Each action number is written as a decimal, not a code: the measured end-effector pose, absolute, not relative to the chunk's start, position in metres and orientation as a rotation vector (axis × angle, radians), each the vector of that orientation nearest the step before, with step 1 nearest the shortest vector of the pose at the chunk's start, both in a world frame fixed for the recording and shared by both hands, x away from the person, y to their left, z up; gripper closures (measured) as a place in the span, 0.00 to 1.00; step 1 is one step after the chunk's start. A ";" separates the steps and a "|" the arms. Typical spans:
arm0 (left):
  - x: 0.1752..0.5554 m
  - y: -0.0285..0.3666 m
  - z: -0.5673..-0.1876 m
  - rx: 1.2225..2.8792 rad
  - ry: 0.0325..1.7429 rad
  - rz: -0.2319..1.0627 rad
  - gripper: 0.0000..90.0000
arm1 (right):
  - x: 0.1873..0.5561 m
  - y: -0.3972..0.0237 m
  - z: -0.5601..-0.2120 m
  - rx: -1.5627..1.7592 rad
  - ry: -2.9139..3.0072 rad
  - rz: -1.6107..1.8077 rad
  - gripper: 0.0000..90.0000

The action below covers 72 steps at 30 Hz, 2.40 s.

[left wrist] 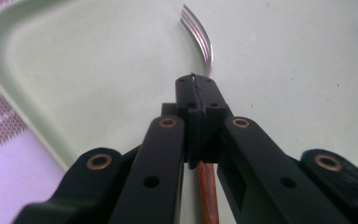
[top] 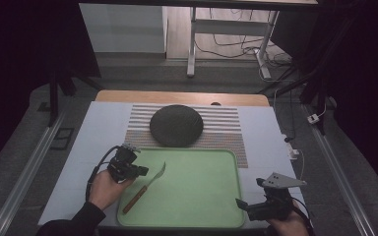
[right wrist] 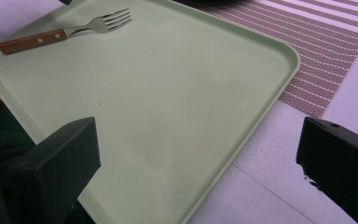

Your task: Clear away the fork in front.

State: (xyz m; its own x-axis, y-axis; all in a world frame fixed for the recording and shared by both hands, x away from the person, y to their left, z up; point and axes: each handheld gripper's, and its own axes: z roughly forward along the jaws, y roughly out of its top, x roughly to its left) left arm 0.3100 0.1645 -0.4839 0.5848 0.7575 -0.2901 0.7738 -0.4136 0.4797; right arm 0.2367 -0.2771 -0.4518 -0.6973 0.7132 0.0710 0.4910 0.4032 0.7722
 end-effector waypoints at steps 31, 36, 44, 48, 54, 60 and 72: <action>0.330 0.106 -0.500 2.329 1.068 -0.032 0.98 | 0.239 -0.277 -0.453 1.081 2.408 1.161 0.00; 0.328 0.104 -0.498 2.327 1.052 -0.032 0.98 | 0.239 -0.277 -0.453 1.082 2.409 1.160 0.00; 0.322 0.090 -0.506 2.361 0.961 -0.114 0.98 | 0.239 -0.277 -0.453 1.084 2.412 1.162 0.00; 0.321 0.084 -0.514 2.421 0.953 -0.097 0.98 | 0.239 -0.277 -0.453 1.088 2.413 1.165 0.00; 0.327 0.096 -0.515 2.402 1.022 -0.055 0.98 | 0.240 -0.277 -0.453 1.091 2.412 1.167 0.00; 0.336 0.116 -0.515 2.377 1.117 -0.020 0.98 | 0.240 -0.278 -0.453 1.097 2.410 1.173 0.00; 0.349 0.155 -0.515 2.325 1.257 -0.019 0.98 | 0.240 -0.278 -0.453 1.111 2.411 1.167 0.00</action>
State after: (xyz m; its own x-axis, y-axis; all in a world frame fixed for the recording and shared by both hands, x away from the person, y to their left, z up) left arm 0.3486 0.1554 -0.5154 0.5750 0.7823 -0.2397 0.7893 -0.4532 0.4143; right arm 0.2405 -0.2780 -0.4531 -0.6816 0.7243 0.1042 0.5311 0.3917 0.7514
